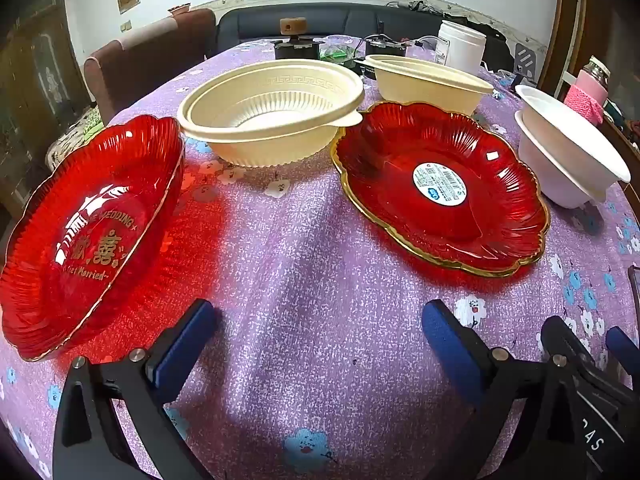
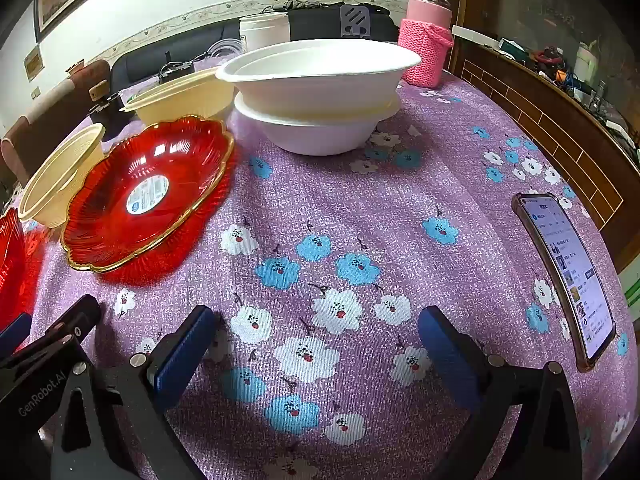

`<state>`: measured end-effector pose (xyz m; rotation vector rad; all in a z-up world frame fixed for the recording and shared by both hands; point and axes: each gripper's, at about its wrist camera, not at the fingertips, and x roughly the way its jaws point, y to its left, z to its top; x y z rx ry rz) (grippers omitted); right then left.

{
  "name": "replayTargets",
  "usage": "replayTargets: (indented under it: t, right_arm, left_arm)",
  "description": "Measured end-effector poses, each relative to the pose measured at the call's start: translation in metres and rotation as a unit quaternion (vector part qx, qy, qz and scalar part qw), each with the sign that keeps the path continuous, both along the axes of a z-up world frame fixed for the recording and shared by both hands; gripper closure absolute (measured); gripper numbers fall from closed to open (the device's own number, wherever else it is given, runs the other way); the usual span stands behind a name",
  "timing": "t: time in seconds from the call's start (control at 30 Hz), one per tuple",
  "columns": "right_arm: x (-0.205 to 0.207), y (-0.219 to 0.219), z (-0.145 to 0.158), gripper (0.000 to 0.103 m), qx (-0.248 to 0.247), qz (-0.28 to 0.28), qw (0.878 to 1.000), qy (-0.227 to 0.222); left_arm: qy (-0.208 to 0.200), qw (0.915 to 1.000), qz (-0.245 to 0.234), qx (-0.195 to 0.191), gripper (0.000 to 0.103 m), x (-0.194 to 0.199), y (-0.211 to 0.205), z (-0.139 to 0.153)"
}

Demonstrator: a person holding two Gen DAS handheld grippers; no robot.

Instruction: Organize plates and bowls

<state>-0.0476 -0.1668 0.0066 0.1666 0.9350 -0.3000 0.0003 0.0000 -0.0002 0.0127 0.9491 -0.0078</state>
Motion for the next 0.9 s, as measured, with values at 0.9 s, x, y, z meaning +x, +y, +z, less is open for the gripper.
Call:
replayTargets:
  t: [0.9]
  right_arm:
    - [0.0002,0.0001,0.0003,0.001,0.0,0.0,1.0,-0.002]
  left_arm:
    - [-0.005,1.0,0.0,0.0,0.0,0.0009,0.0003,0.0]
